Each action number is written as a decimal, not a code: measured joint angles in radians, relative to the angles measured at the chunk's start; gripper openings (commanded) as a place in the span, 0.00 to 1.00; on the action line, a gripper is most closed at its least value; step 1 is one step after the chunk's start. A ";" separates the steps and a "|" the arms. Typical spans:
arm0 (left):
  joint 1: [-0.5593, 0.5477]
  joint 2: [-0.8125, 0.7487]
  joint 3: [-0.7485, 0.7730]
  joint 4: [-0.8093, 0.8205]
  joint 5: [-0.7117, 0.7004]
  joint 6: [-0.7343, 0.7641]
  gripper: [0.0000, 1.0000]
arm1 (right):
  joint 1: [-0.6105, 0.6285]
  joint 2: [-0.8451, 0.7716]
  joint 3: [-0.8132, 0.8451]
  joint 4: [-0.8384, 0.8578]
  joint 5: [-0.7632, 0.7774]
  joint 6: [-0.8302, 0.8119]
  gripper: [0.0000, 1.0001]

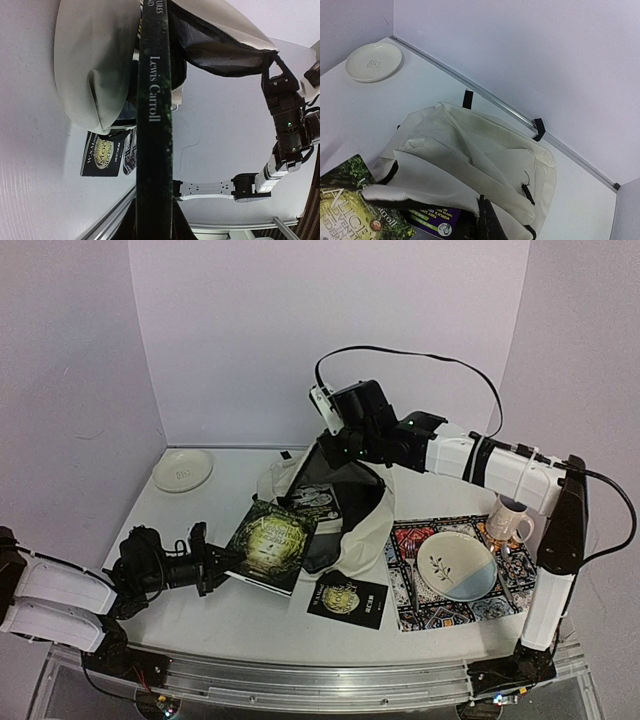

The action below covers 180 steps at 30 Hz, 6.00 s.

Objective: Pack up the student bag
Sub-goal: Place the book in the largest pocket of the bag, then place the largest pocket of the student bag, then move the student bag to the center of the board, then move the book to the center of the board.

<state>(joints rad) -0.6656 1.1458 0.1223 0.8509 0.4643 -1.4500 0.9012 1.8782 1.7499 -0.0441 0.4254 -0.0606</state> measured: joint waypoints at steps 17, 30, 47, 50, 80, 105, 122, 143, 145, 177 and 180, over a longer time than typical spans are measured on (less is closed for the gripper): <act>-0.132 0.213 0.272 -0.047 -0.107 0.011 0.00 | 0.008 -0.003 -0.051 0.048 -0.120 0.013 0.00; -0.154 0.473 0.457 -0.008 -0.172 -0.001 0.00 | 0.037 -0.084 -0.174 0.079 -0.183 0.013 0.00; -0.145 0.541 0.480 0.020 -0.235 0.003 0.00 | 0.047 -0.221 -0.345 0.181 -0.291 0.004 0.00; -0.121 0.541 0.480 0.021 -0.243 0.023 0.00 | 0.050 -0.223 -0.365 0.201 -0.316 0.004 0.00; -0.067 0.496 0.363 0.095 -0.408 0.243 0.87 | 0.052 -0.235 -0.458 0.252 -0.356 0.014 0.00; 0.149 0.616 0.791 -0.459 -0.265 0.570 0.90 | 0.048 -0.234 -0.553 0.254 -0.489 0.078 0.42; 0.167 0.778 0.937 -0.595 -0.083 0.684 0.08 | -0.153 -0.335 -0.666 0.236 -0.589 0.206 0.98; 0.162 0.236 0.604 -0.827 -0.371 0.615 0.00 | -0.307 -0.227 -0.696 0.242 -0.582 0.378 0.88; 0.161 0.164 0.565 -0.877 -0.433 0.602 0.00 | -0.307 -0.168 -0.670 0.244 -0.583 0.386 0.86; 0.171 -0.276 0.550 -1.419 -0.719 0.583 0.66 | -0.397 0.322 -0.244 0.158 -0.641 0.231 0.95; 0.170 -0.233 0.620 -1.412 -0.656 0.596 0.67 | -0.397 0.329 -0.239 0.142 -0.683 0.213 0.88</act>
<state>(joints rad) -0.4953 0.9126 0.7420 -0.5610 -0.1918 -0.8536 0.5045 2.2070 1.5104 0.0979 -0.2580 0.1524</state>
